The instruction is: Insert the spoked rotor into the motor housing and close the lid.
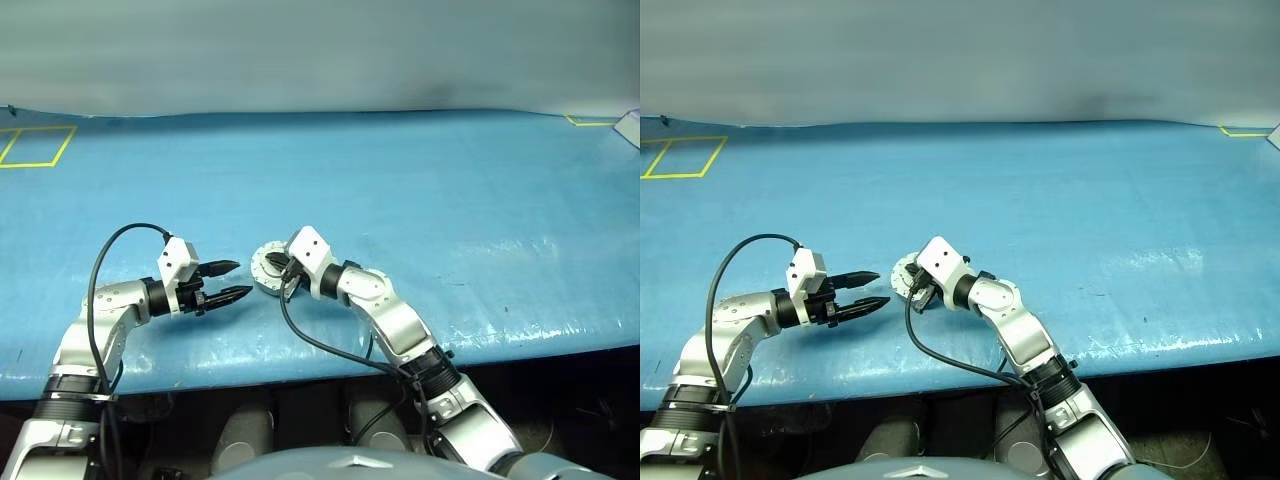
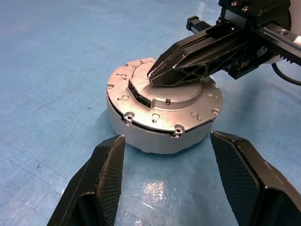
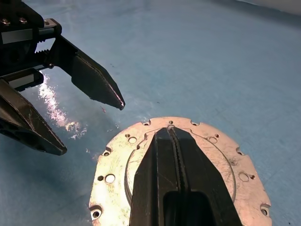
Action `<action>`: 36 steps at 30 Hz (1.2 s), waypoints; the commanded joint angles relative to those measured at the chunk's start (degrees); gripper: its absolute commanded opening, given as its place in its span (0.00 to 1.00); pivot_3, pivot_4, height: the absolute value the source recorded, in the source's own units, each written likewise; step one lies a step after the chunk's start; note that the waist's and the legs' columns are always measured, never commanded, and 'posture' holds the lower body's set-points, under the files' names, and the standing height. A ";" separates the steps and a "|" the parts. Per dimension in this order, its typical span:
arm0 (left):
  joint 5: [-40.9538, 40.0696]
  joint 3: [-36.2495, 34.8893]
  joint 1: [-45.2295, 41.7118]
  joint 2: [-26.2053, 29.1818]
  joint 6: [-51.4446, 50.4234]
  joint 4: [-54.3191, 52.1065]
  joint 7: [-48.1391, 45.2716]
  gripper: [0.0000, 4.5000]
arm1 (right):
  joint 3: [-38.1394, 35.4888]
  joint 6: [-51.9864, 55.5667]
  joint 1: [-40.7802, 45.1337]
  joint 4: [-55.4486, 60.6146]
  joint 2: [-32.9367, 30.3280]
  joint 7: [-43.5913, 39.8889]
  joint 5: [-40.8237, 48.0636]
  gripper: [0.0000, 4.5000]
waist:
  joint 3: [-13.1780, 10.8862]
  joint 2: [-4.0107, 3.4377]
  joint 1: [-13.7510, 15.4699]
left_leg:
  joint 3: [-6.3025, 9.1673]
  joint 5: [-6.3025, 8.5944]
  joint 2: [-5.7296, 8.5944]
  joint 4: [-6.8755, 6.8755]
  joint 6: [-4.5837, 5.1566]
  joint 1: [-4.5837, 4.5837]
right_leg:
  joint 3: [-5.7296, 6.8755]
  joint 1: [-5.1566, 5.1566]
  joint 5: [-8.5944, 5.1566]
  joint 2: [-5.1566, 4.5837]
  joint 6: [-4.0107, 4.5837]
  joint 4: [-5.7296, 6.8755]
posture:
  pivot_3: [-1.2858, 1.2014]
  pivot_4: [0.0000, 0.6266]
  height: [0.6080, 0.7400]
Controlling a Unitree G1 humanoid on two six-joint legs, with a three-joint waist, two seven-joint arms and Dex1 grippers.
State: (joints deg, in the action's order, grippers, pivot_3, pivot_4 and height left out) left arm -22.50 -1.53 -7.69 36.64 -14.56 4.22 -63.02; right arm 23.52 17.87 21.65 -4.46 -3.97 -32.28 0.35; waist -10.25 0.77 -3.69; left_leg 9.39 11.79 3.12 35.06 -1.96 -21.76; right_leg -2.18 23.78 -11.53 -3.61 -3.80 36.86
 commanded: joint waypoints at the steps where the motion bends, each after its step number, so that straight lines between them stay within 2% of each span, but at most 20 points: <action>1: -0.34 -0.47 -0.56 0.16 -0.02 -1.77 0.09 0.70 | 0.59 0.00 -1.45 -3.28 0.10 0.46 -0.72 0.00 | 0.00 0.00 -0.01 | -0.01 0.00 -0.01 0.00 0.00 0.02 | 0.00 -0.01 0.00 0.00 0.01 0.00 | 0.52 0.24 1.00; 15: 0.39 0.93 -1.29 -1.63 0.72 -1.60 1.48 0.70 | -2.90 -2.33 -2.67 3.56 0.58 -0.85 3.73 0.00 | 0.00 0.01 0.21 | -0.02 0.03 -0.08 -0.01 -0.04 0.03 | 0.00 -0.01 -0.02 0.07 0.03 -0.01 | 0.52 0.24 1.00; 18: 0.45 1.27 -1.57 -1.83 0.82 -1.68 1.64 0.71 | -2.91 -1.54 -3.49 5.72 -0.31 -1.21 4.46 0.13 | 0.00 0.01 0.25 | -0.02 0.03 -0.08 0.00 -0.05 0.00 | 0.00 0.00 -0.03 0.07 0.05 -0.02 | 0.52 0.24 1.00; 20: 0.43 1.46 -1.63 -2.03 0.90 -1.72 1.78 0.71 | -2.78 -1.04 -3.85 6.79 -0.64 -1.34 4.71 0.27 | 0.00 0.01 0.23 | -0.02 0.03 -0.09 -0.01 -0.05 0.00 | 0.00 0.01 -0.03 0.07 0.06 -0.02 | 0.52 0.24 1.00; 21: 0.48 1.55 -1.61 -2.10 1.03 -1.64 1.81 0.71 | -2.80 -0.76 -3.91 7.21 -0.70 -1.36 4.79 0.37 | 0.00 0.01 0.21 | -0.02 0.04 -0.09 -0.01 -0.05 0.00 | 0.00 0.02 -0.04 0.07 0.06 -0.02 | 0.52 0.24 1.00; 29: 1.06 1.79 -0.69 -3.05 1.88 -1.45 2.20 0.71 | -3.24 0.25 -2.80 5.60 -0.36 2.24 2.34 0.93 | 0.00 0.01 0.25 | -0.03 0.04 -0.10 -0.01 -0.06 -0.01 | 0.00 0.03 -0.04 0.07 0.07 -0.02 | 0.52 0.24 1.00; 36: 0.81 1.09 0.32 -2.72 2.02 -2.09 2.48 0.71 | -2.57 0.14 -2.80 3.90 -0.31 2.43 2.05 0.93 | 0.00 0.01 0.28 | -0.03 0.05 -0.10 -0.01 -0.06 -0.02 | 0.01 0.03 -0.05 0.07 0.09 -0.03 | 0.52 0.24 1.00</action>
State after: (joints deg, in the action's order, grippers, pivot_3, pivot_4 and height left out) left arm -21.32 0.58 -7.42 33.73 -13.30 4.22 -60.56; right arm 20.97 18.29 18.20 -1.27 -4.75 -30.05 2.58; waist -10.25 0.78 -3.42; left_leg 9.36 11.84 3.02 35.05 -2.01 -21.78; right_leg -2.18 23.81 -11.59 -3.54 -3.70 36.83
